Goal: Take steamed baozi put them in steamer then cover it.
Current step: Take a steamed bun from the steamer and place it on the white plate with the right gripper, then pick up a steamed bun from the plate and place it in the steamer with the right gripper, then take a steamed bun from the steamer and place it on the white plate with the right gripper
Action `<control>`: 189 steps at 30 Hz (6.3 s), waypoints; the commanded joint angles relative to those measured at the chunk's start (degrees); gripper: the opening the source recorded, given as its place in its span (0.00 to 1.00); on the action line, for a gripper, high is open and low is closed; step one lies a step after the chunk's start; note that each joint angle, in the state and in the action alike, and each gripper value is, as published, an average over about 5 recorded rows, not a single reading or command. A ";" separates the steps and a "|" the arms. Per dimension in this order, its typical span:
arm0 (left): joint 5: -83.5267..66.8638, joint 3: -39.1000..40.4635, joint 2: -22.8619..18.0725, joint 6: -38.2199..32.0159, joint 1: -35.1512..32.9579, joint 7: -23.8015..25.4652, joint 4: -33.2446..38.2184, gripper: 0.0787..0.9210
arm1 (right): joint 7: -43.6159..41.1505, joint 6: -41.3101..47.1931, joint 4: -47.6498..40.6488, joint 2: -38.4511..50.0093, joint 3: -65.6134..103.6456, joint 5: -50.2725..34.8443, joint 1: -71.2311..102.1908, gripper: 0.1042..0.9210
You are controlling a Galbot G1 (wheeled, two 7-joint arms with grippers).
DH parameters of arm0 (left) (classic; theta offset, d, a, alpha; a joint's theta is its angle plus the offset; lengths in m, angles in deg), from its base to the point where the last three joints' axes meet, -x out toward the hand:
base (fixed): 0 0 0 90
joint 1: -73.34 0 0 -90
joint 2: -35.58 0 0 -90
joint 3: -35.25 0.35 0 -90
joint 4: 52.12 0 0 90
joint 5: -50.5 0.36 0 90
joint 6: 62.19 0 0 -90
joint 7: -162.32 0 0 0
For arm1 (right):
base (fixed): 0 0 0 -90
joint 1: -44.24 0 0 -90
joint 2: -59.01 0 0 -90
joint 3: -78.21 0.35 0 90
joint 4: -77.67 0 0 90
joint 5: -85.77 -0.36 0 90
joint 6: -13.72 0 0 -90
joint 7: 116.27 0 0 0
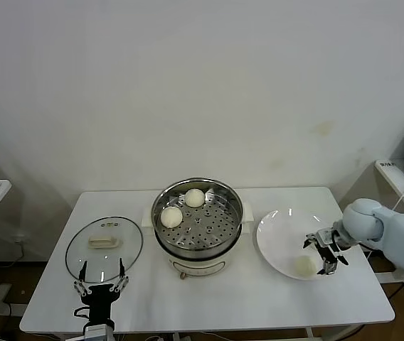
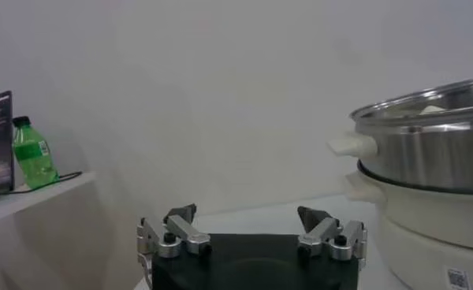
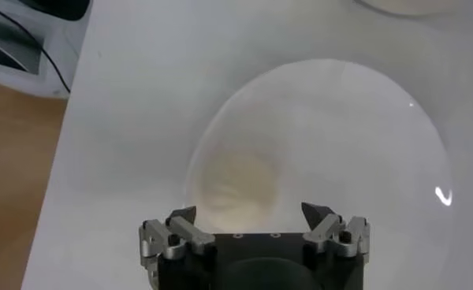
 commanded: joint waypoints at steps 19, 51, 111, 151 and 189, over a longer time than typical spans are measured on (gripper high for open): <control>-0.08 -0.09 -0.04 0.02 0.16 -0.04 -0.13 0.88 | -0.26 1.33 -3.04 -2.62 0.22 -2.65 1.71 0.76; -0.32 -1.51 0.06 -0.15 0.44 -0.24 -0.86 0.88 | -2.51 -5.77 -8.54 -20.80 -6.20 -7.43 -31.91 0.49; -0.35 -5.34 -3.47 -0.26 1.13 -0.90 -1.29 0.88 | -4.43 -28.45 -6.39 -44.03 -13.61 2.91 -22.54 0.50; -3.05 -5.09 0.33 -0.06 1.94 -0.56 -1.29 0.88 | -3.83 -27.06 -24.72 -33.35 -11.00 -3.21 -34.89 0.88; -3.96 -3.48 2.75 -0.09 3.53 -0.12 -2.83 0.88 | -4.92 -10.42 -21.96 -6.82 -3.23 2.04 -5.50 0.88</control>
